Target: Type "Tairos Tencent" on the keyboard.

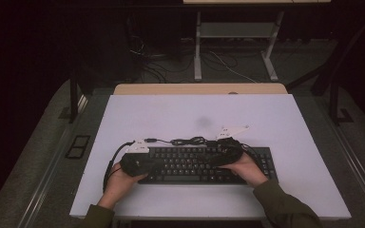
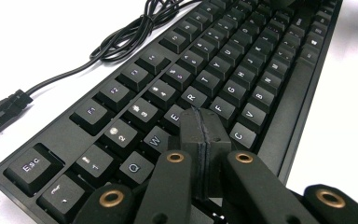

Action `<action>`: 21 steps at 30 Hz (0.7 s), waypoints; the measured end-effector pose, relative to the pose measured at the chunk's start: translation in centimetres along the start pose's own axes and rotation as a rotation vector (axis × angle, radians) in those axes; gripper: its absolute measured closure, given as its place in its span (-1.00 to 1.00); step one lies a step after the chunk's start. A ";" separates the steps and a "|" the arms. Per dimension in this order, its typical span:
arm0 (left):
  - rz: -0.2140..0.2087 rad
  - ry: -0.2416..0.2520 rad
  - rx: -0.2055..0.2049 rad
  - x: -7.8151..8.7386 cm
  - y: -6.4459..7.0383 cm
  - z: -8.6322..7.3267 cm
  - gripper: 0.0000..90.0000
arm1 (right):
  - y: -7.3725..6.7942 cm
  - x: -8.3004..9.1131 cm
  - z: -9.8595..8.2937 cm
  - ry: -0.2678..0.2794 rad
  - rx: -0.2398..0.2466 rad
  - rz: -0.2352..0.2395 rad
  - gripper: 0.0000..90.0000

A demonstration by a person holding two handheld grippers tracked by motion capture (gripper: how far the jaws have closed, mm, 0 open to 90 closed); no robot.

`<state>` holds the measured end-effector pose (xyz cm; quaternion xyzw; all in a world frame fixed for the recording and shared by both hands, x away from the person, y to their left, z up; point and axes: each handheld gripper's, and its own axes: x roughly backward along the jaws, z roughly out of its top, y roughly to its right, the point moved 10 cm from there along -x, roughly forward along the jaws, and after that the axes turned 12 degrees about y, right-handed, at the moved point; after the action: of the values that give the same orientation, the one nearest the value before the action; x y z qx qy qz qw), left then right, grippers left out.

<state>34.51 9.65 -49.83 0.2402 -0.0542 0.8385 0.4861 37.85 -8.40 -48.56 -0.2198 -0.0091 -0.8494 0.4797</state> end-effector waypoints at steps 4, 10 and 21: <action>0.001 -0.002 0.001 0.0 -0.1 -0.1 0.98 | 0.0 0.0 0.0 0.000 0.002 -0.001 -0.36; 0.005 -0.012 -0.007 -0.2 -0.2 -0.3 0.98 | 0.0 0.0 0.0 -0.001 0.001 -0.002 -0.36; 0.010 -0.010 -0.011 -0.1 -0.3 -0.2 0.98 | 0.1 0.0 0.1 0.007 0.000 -0.003 -0.36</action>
<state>34.71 9.77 -50.11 0.2414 -0.0625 0.8395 0.4827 37.95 -8.45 -48.44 -0.2166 -0.0079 -0.8510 0.4784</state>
